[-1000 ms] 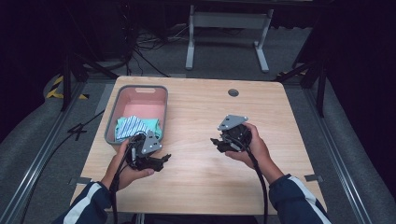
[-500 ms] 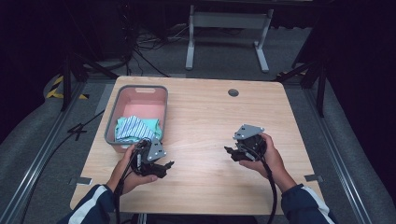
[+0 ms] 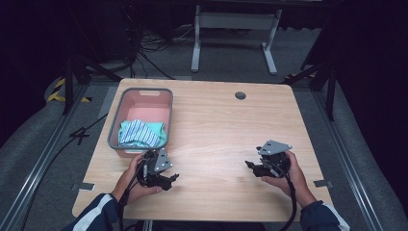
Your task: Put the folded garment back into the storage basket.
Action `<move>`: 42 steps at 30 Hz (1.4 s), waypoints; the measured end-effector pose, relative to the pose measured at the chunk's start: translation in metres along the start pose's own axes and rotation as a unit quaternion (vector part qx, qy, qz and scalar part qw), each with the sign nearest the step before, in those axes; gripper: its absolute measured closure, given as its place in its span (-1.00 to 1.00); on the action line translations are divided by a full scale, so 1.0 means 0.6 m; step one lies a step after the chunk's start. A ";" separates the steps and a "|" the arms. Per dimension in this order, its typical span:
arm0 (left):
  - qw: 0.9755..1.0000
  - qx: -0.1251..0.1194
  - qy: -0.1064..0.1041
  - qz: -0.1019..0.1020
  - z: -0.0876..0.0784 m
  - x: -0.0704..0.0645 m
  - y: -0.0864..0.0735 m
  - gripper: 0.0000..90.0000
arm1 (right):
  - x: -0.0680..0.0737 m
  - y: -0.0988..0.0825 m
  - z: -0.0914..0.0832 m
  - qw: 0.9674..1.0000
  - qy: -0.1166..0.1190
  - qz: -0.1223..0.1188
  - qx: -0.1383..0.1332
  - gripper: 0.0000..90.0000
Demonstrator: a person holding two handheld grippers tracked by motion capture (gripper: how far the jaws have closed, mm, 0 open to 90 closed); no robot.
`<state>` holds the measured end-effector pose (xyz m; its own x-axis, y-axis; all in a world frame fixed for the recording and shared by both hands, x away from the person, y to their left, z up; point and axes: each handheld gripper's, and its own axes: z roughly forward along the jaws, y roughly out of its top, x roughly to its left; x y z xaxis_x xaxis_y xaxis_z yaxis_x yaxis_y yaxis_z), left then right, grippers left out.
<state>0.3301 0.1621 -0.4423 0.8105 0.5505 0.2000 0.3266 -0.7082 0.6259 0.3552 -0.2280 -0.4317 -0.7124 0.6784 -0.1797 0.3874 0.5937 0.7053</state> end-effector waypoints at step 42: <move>0.993 -0.031 -0.062 -0.095 0.011 0.018 -0.101 -0.67 | -0.052 -0.192 -0.051 0.990 -0.011 0.140 -0.013 -0.45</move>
<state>0.3222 0.2084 -0.4831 0.7922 0.6100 -0.0181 0.4517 -0.5661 0.6895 0.3145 -0.3308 -0.4863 -0.5660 0.8243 0.0102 0.5526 0.3703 0.7467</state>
